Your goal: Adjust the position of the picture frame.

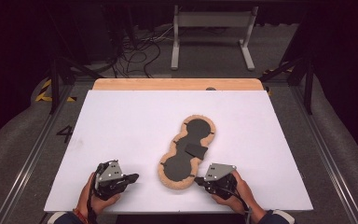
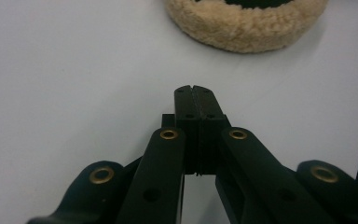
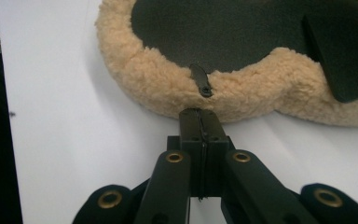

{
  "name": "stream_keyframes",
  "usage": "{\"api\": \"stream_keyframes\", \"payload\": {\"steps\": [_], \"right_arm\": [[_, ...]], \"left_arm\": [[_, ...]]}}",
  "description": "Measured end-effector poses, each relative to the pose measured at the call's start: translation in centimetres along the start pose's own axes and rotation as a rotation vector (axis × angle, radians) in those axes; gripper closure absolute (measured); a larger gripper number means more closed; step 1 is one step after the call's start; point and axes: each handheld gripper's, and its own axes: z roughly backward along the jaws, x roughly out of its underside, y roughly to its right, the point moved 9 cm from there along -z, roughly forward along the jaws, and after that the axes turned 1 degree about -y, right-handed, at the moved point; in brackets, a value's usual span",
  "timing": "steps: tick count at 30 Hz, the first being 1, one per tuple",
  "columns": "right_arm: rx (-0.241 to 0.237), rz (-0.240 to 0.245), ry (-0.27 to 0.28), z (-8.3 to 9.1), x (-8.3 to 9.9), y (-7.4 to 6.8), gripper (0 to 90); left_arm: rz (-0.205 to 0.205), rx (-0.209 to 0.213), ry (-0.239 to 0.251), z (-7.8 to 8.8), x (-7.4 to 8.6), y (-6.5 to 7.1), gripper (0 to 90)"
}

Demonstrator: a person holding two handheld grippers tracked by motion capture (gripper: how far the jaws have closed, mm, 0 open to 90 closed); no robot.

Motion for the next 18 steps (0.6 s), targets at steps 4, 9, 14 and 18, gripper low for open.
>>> {"api": "stream_keyframes", "payload": {"steps": [4, 9, 14, 18], "right_arm": [[-0.017, 0.014, 0.006, -0.9, -1.0, -0.5, 90.0], [-0.044, 0.002, 0.038, -0.1, -1.2, 0.0, 90.0], [0.043, -0.044, 0.111, 2.7, -2.0, 3.7, 90.0], [0.146, -0.088, 0.129, 4.0, -2.4, 8.0, 90.0]], "left_arm": [[0.012, 0.010, -0.016, -0.3, -0.1, 0.6, 90.0], [0.034, 0.020, -0.032, -0.7, -0.2, 1.4, 90.0], [0.069, 0.034, -0.046, -1.4, -0.5, 2.2, 90.0], [0.092, 0.032, -0.061, -2.0, -0.9, 2.6, 90.0]]}}
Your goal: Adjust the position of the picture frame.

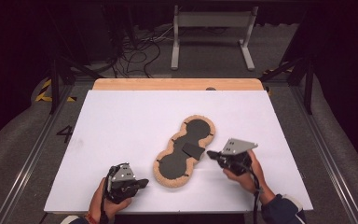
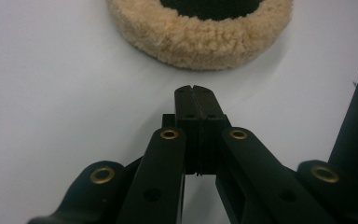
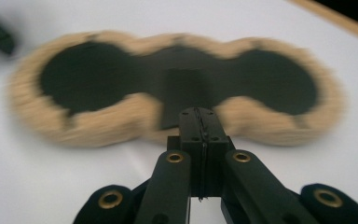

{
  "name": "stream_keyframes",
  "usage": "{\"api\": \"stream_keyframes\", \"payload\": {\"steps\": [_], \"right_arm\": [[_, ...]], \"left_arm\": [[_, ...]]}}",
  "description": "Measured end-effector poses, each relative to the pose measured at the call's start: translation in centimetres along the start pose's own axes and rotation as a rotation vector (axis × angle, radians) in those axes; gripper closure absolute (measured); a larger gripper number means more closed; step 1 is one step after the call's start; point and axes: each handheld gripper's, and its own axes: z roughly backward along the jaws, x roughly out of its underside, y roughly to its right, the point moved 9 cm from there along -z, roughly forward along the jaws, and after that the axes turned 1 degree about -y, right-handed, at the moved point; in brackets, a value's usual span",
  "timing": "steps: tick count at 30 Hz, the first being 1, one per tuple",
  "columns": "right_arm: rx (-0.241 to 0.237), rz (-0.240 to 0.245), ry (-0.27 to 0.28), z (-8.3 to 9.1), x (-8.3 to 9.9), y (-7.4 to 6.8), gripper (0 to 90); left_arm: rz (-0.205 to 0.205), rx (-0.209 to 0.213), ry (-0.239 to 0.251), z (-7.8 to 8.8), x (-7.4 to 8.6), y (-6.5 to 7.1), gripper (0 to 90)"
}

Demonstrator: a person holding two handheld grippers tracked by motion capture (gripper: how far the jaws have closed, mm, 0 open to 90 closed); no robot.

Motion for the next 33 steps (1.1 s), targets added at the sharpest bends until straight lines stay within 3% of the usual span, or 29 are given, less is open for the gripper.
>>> {"api": "stream_keyframes", "payload": {"steps": [2, 4, 6, 8, 10, 13, 18, 25, 28, 33], "right_arm": [[0.071, -0.036, -0.007, -0.5, -0.2, 3.4, 90.0], [0.115, -0.066, -0.031, -1.5, -0.1, 5.9, 90.0], [0.121, -0.104, -0.029, -2.2, -0.2, 7.4, 90.0], [0.165, -0.116, -0.048, -2.9, -0.4, 9.0, 90.0], [0.166, -0.154, -0.043, -3.5, -0.6, 9.9, 90.0], [0.204, -0.169, -0.060, -4.7, -0.8, 11.4, 90.0], [0.199, -0.223, -0.102, -6.8, -0.4, 13.0, 90.0], [0.170, -0.226, -0.161, -8.8, 0.3, 13.5, 90.0], [0.157, -0.241, -0.163, -9.5, 0.5, 13.7, 90.0], [0.149, -0.246, -0.174, -10.1, 0.3, 14.0, 90.0]], "left_arm": [[0.010, 0.000, -0.011, -0.4, -0.1, 0.1, 90.0], [0.010, -0.013, -0.013, -0.4, -0.3, -0.1, 90.0], [0.007, -0.001, -0.008, -0.5, -0.4, -0.3, 90.0], [0.005, -0.008, -0.016, -0.8, -0.3, -0.6, 90.0], [0.004, -0.004, -0.011, -0.8, -0.4, -0.7, 90.0], [0.014, -0.013, -0.007, -0.9, -0.5, -0.7, 90.0], [0.021, -0.028, -0.004, -1.1, -0.6, -0.6, 89.7], [-0.012, -0.019, -0.015, -1.6, -1.2, -0.2, 89.4], [-0.007, 0.003, -0.017, -1.6, -1.0, 0.5, 89.1], [-0.001, -0.012, -0.014, -1.8, -1.2, 0.7, 87.5]]}}
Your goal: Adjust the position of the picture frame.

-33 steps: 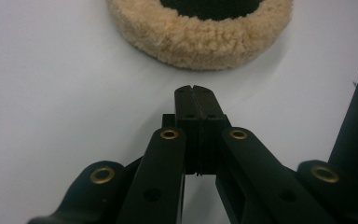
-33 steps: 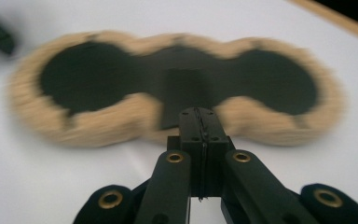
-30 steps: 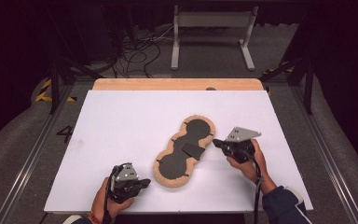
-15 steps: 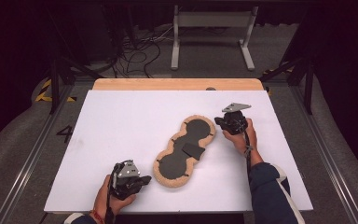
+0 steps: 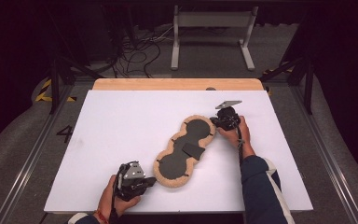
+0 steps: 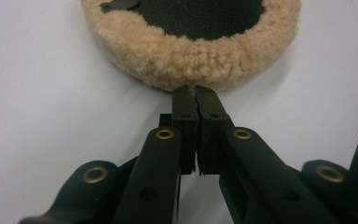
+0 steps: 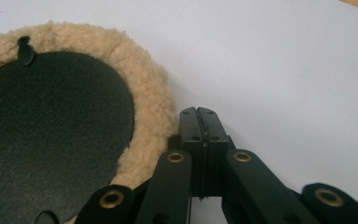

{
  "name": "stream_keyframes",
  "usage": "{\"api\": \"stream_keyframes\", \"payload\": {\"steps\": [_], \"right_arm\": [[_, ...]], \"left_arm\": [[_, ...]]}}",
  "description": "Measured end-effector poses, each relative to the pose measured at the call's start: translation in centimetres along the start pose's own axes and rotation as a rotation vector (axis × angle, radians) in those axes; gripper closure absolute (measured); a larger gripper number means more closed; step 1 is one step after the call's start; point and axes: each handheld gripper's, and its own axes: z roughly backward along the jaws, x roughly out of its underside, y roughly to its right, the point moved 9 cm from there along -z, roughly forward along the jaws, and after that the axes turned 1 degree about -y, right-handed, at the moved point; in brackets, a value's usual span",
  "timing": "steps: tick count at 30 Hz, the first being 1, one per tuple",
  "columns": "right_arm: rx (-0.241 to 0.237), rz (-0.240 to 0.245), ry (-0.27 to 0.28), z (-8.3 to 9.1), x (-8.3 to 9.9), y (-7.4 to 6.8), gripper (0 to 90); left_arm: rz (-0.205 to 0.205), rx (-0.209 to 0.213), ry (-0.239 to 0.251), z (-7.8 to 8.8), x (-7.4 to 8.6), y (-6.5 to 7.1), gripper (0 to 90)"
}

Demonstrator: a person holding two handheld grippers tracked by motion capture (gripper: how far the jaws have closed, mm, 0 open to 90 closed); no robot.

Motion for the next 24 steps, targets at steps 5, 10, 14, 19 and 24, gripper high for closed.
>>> {"api": "stream_keyframes", "payload": {"steps": [5, 10, 14, 19, 24], "right_arm": [[-0.005, 0.028, -0.005, -0.1, 0.0, 0.0, 90.0], [-0.019, 0.035, -0.003, -0.1, 0.1, 0.0, 90.0], [-0.063, 0.078, -0.016, 0.4, 0.5, -0.1, 90.0], [-0.089, 0.126, -0.019, 0.7, 0.8, -0.4, 90.0], [-0.114, 0.149, -0.016, 1.1, 1.2, -1.1, 90.0]], "left_arm": [[-0.011, -0.011, -0.005, -0.2, -0.3, 0.0, 86.2], [-0.001, -0.018, -0.007, -0.2, -0.2, 0.1, 86.3], [0.002, -0.040, -0.008, -0.1, -0.2, 0.0, 86.1], [0.003, -0.039, -0.016, 0.4, 0.2, -0.4, 85.4], [0.008, -0.044, -0.026, 1.1, 0.9, -1.3, 84.4]]}}
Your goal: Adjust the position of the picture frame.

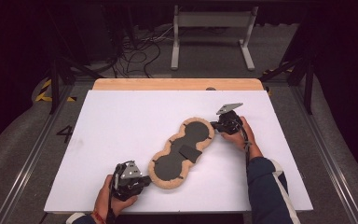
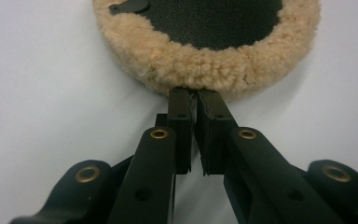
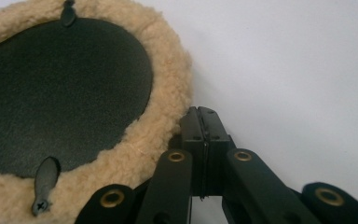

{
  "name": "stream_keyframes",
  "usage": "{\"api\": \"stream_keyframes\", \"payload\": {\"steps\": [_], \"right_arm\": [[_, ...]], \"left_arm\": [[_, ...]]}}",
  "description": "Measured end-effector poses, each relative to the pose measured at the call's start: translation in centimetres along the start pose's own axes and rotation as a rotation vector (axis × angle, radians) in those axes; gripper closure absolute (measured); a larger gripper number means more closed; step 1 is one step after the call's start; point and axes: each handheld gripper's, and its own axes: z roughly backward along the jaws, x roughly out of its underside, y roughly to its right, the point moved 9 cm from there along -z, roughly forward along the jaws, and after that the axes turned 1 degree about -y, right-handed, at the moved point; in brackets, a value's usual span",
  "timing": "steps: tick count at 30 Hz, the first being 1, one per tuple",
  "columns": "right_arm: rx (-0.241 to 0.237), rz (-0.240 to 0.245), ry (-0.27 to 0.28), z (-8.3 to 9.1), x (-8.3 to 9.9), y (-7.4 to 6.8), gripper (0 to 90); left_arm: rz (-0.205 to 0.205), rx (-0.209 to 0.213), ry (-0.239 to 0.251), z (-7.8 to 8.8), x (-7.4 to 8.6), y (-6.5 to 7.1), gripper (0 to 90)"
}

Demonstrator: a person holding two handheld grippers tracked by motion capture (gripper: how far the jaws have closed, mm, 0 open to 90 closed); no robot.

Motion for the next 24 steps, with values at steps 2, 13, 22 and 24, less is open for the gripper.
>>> {"api": "stream_keyframes", "payload": {"steps": [2, 13, 22, 24], "right_arm": [[-0.004, 0.003, -0.002, 0.1, 0.1, -0.2, 90.0], [0.038, 0.018, -0.010, 1.3, 1.2, -2.2, 90.0], [0.042, -0.051, -0.001, 1.7, 1.7, -1.6, 88.0], [0.077, -0.085, 0.021, 1.4, 1.3, -0.8, 88.5]], "left_arm": [[0.000, -0.001, -0.002, 0.1, 0.1, -0.2, 83.8], [0.077, -0.033, 0.001, 1.1, 0.9, -2.8, 83.4], [0.076, -0.063, 0.008, 1.0, 0.8, -3.1, 83.3], [0.073, -0.064, 0.009, 1.0, 0.8, -3.1, 83.4]]}}
